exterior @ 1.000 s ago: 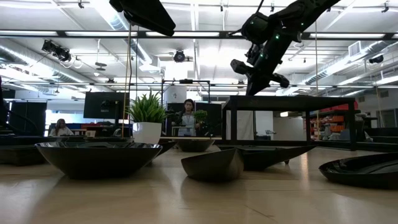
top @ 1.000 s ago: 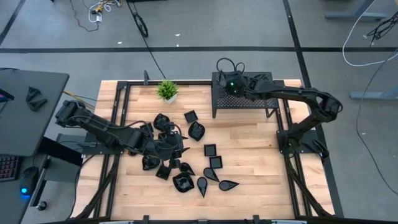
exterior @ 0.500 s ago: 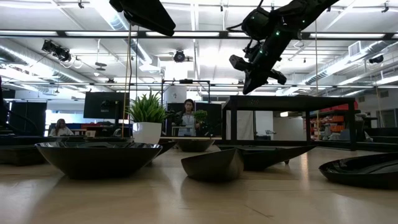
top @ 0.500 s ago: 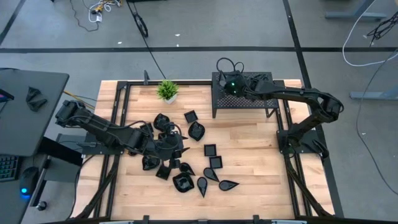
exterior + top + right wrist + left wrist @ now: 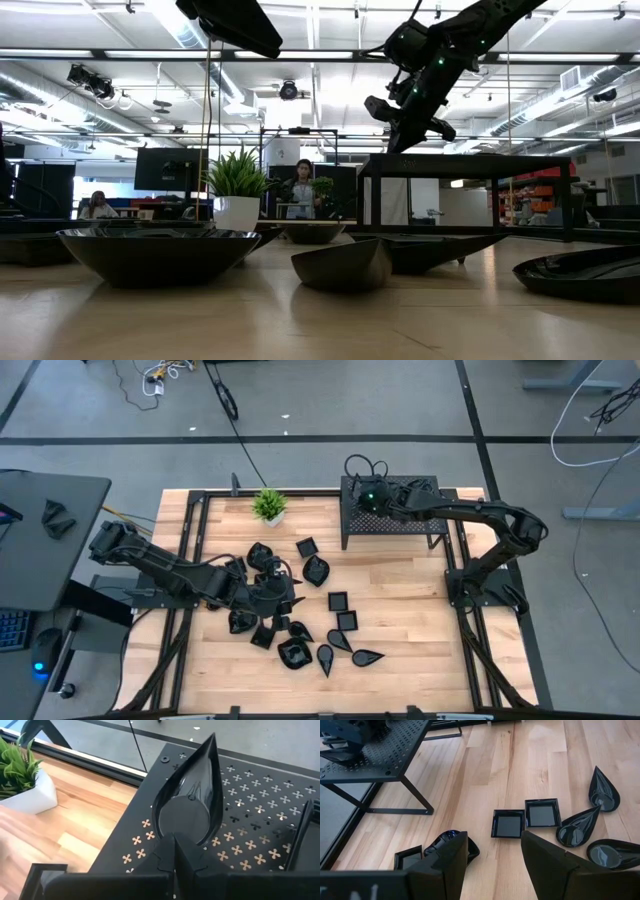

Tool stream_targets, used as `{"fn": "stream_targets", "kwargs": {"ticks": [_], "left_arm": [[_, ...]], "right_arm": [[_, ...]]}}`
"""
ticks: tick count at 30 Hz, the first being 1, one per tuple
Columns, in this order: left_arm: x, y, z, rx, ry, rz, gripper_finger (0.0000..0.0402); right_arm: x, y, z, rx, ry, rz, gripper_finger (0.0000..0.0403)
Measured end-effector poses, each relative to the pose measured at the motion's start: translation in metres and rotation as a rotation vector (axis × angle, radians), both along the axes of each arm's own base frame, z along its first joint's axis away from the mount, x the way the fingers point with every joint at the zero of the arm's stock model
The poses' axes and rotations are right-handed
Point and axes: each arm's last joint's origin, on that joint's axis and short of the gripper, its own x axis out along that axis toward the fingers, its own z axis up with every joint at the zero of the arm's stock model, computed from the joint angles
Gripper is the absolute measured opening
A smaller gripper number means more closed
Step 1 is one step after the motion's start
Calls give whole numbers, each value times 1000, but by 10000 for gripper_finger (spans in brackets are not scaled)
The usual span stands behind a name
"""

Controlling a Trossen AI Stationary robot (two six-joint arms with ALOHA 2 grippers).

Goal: Pick & Place Mini shaped plates
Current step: Stack the black drop-shaped plate on top of the black drop-shaped plate on the shelf, then stack the black leaf-shaped plate on top of the black leaf-shaped plate on the shelf

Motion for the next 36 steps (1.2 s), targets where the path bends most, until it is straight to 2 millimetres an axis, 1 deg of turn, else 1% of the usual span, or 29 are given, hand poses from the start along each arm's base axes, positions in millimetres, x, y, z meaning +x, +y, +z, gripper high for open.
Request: {"fn": "stream_targets", "kwargs": {"ticks": [6, 10, 13, 15, 18, 23, 26, 28, 32, 34, 36], "left_arm": [[0, 0, 0, 0, 0, 0, 192], [0, 0, 0, 0, 0, 0, 192], [0, 0, 0, 0, 1, 0, 192], [0, -1, 0, 1, 3, -2, 192], [-2, -3, -1, 4, 12, -10, 192], [-9, -10, -5, -3, 60, -17, 192], [-16, -12, -10, -17, 119, 4, 192], [-21, -14, -14, -25, 162, 21, 192], [-34, -18, -21, -17, 236, 79, 192], [-40, -20, -30, 0, 254, 82, 192], [-46, -23, -41, 18, 279, 71, 192]], "right_arm": [[1, 1, 3, -27, -3, 23, 7], [2, 8, 16, -99, -35, 37, 7], [3, 23, 30, -164, -56, 75, 6], [7, 41, 38, -202, -69, 129, 5], [14, 76, 43, -247, -51, 250, 4], [24, 144, 42, -336, 14, 468, 4], [21, 183, 40, -366, 38, 563, 4], [18, 206, 39, -366, 26, 628, 4], [8, 241, 36, -363, 44, 765, 6], [3, 252, 33, -321, 61, 833, 6], [2, 259, 28, -282, 75, 865, 6]]}}
